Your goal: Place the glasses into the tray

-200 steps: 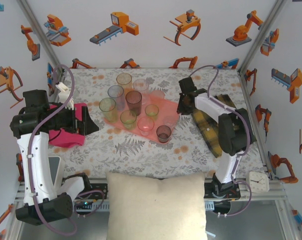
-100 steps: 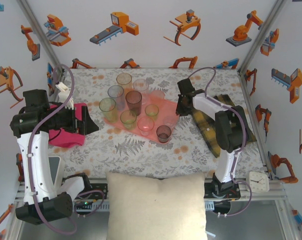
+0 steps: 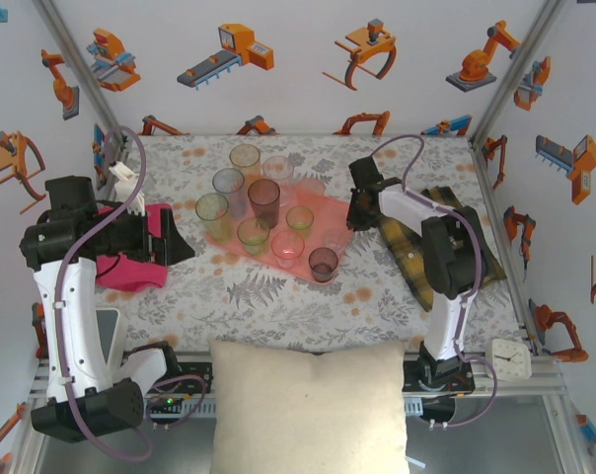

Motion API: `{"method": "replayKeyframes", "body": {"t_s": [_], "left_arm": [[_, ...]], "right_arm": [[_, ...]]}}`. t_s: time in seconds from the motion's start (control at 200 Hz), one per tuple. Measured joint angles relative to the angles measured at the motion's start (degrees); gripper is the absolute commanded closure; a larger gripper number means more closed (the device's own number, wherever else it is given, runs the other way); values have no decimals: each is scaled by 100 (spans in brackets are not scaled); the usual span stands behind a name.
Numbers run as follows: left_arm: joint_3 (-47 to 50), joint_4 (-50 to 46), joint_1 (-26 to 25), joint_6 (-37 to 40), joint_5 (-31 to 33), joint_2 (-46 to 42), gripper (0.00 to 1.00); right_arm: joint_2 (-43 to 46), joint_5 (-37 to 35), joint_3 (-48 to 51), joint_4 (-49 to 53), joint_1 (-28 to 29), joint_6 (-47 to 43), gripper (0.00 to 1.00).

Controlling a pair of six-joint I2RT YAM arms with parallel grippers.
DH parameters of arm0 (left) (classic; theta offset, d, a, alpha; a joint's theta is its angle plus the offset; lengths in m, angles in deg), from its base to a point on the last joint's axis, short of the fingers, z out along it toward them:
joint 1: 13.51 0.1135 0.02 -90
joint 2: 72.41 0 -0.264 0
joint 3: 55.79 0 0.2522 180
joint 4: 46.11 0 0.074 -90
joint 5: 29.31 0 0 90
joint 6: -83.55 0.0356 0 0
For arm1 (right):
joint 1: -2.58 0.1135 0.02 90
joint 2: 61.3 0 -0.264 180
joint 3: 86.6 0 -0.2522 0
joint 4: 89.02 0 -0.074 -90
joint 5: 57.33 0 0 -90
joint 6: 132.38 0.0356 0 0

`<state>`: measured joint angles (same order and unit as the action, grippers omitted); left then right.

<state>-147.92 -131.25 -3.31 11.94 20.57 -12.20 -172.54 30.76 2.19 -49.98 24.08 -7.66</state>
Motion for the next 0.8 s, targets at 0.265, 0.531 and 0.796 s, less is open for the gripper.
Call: {"method": "replayKeyframes", "body": {"t_s": [0.265,0.531,0.796], "left_arm": [[0,0,0,-2,0,4,3],[0,2,0,0,0,4,3],[0,0,-2,-2,0,4,3]], "right_arm": [[-13,2,83,-76,0,33,80],[-22,63,175,-118,0,79,82],[-24,96,214,-160,0,140,92]]}}
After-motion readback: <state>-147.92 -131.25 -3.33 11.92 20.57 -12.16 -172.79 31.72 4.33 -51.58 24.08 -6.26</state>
